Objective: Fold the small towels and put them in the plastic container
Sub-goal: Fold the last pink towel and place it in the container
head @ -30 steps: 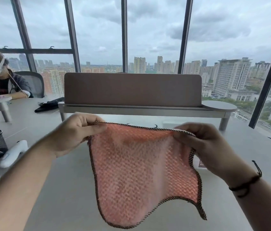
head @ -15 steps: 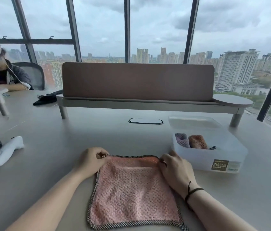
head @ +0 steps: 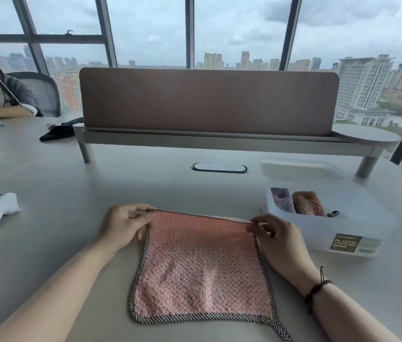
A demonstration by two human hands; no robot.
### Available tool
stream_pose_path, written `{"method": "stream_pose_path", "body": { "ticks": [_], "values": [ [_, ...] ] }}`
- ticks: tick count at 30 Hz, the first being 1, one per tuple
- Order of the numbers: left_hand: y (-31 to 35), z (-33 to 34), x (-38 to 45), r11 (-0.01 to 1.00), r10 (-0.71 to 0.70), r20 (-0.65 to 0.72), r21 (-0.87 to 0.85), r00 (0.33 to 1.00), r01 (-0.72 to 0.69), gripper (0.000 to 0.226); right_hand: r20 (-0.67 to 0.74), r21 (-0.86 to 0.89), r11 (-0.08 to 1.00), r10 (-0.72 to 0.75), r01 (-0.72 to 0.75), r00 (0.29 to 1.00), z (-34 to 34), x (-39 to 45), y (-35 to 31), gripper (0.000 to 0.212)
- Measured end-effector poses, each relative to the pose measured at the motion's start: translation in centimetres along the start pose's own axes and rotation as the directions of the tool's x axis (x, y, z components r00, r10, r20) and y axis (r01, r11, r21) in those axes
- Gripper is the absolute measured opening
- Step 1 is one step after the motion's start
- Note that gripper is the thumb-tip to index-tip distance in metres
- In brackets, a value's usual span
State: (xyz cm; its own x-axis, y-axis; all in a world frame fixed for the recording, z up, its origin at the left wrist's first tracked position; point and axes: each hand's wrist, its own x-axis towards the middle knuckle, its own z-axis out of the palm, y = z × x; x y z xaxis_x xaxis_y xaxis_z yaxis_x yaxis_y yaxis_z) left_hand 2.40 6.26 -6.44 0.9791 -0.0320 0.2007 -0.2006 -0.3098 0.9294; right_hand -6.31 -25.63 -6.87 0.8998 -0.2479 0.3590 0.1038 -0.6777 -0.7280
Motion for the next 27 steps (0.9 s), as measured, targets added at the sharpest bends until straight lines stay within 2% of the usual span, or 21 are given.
{"method": "stream_pose_path", "body": {
  "ticks": [5, 8, 10, 13, 21, 27],
  "values": [
    [0.7, -0.4, -0.8, 0.998, -0.01, 0.079, -0.068, 0.997, 0.016, 0.003, 0.052, 0.113, 0.993, 0.023, -0.028, 0.998, -0.5, -0.2, -0.3, 0.006],
    [1.1, -0.4, -1.3, 0.986, -0.058, 0.095, -0.15, 0.994, 0.072, 0.023, 0.039, 0.141, 0.99, 0.021, -0.026, 0.999, -0.8, -0.3, -0.4, 0.019],
    [1.0, -0.4, -1.5, 0.997, -0.06, 0.1, -0.045, 0.993, 0.064, 0.027, 0.026, 0.097, 0.995, 0.021, -0.024, 0.999, -0.8, -0.4, -0.1, 0.021],
    [0.9, -0.6, -1.6, 0.989, -0.053, 0.136, 0.143, 0.989, 0.034, 0.016, 0.054, 0.029, 0.999, 0.026, -0.027, 0.998, -0.8, -0.6, 0.1, 0.015],
    [1.0, -0.5, -1.9, 0.967, -0.029, 0.204, 0.255, 0.979, -0.025, 0.019, 0.1, -0.134, 0.991, 0.002, 0.012, 0.995, -0.5, -0.9, 0.2, 0.011],
    [0.2, -0.5, -1.6, 0.942, 0.03, 0.175, 0.323, 0.984, -0.086, 0.02, 0.117, -0.213, 0.976, -0.018, 0.042, 0.993, -0.3, -1.1, -0.4, 0.006]
  ]
}}
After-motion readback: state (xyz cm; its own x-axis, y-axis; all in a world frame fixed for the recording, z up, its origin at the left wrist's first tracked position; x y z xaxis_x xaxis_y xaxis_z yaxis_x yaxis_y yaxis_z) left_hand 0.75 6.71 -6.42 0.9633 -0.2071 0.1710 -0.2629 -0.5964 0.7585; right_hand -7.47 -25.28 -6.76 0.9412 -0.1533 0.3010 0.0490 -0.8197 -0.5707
